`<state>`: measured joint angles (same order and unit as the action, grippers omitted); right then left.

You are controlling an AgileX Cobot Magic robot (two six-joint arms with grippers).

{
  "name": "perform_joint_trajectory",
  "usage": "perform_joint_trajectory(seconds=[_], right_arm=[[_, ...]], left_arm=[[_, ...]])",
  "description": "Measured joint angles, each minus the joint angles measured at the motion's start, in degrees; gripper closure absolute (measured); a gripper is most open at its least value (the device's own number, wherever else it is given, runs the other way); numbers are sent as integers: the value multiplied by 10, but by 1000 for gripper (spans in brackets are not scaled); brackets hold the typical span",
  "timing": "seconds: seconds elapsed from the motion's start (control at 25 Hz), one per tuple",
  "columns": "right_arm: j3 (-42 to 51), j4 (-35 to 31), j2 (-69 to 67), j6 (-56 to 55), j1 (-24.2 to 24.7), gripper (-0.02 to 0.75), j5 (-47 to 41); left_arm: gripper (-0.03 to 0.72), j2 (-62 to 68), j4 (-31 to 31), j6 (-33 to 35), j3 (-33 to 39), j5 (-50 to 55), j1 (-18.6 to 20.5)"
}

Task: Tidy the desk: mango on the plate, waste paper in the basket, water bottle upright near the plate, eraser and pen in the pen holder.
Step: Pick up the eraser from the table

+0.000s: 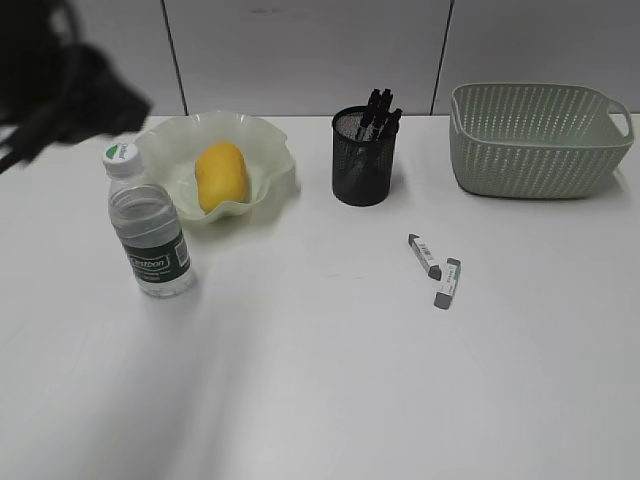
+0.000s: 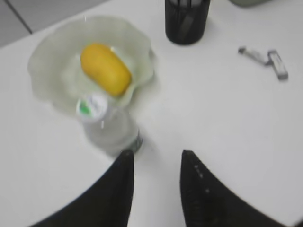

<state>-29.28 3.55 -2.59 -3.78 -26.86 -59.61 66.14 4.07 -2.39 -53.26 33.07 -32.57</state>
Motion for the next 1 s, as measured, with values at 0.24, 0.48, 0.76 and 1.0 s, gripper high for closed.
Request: perform_joint_trajectory(seconds=[0.24, 0.48, 0.76, 1.0], right_arm=[[0, 1, 0, 0, 0, 408, 0], [0, 1, 0, 0, 0, 408, 0], [0, 1, 0, 0, 0, 408, 1], [-14, 10, -60, -13, 0, 408, 79]], left_arm=[[363, -327, -3, -1, 123, 223, 0], [299, -550, 6, -26, 180, 305, 0], [294, -664, 0, -29, 223, 282, 0], [293, -664, -1, -29, 224, 277, 0]])
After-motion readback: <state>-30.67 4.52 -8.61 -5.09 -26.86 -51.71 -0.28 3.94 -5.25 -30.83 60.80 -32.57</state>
